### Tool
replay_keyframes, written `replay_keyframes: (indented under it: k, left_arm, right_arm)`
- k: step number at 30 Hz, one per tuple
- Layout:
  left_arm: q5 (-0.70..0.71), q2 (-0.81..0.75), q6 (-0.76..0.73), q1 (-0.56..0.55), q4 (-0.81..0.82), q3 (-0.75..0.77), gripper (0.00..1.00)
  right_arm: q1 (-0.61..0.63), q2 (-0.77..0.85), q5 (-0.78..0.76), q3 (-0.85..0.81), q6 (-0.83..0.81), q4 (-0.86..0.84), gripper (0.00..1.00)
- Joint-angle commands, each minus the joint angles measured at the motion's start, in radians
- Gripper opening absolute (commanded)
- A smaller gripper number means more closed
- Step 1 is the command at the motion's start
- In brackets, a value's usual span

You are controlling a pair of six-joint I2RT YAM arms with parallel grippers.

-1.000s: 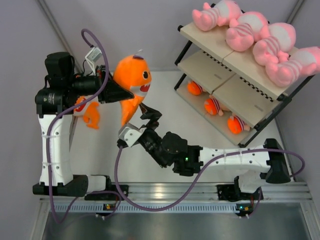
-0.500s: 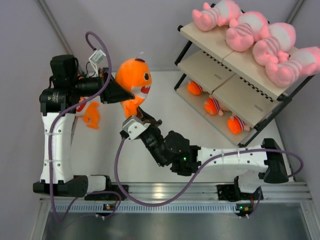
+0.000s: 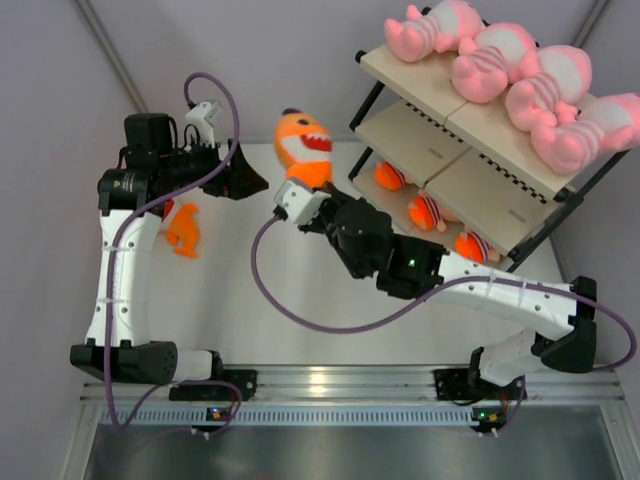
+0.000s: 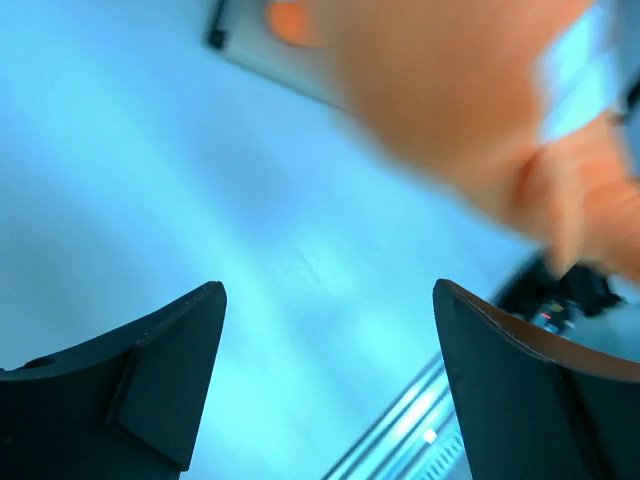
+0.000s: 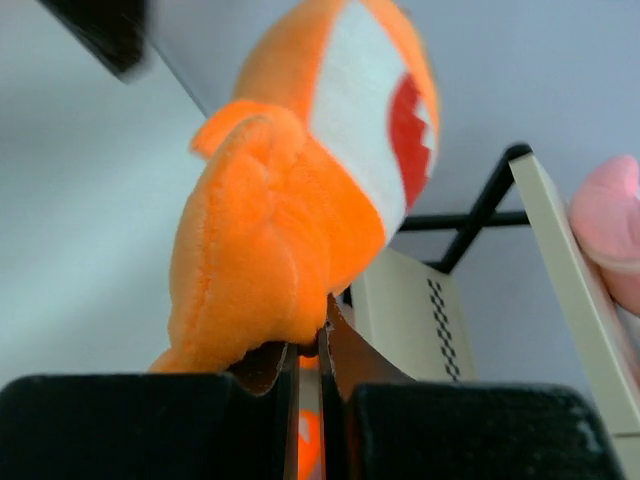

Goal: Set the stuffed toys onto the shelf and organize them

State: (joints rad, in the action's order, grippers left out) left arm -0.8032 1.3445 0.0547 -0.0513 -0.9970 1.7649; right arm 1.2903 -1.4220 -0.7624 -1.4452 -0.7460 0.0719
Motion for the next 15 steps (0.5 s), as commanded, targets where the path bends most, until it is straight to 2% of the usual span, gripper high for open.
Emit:
replay_keyframes:
  k: [1, 7, 15]
  left_arm:
    - [0.337, 0.013, -0.077, 0.007, 0.003, 0.014, 0.91]
    - [0.473, 0.028, -0.144, 0.007, 0.003, 0.027, 0.94]
    - [0.472, 0.061, -0.193, 0.007, 0.001, 0.01, 0.94]
  right_arm:
    - [-0.11, 0.043, -0.009, -0.11, 0.057, 0.25, 0.0]
    - [-0.219, -0.058, -0.149, -0.225, 0.002, 0.321, 0.0]
    - [-0.37, -0.31, -0.207, -0.489, 0.161, 0.679, 0.0]
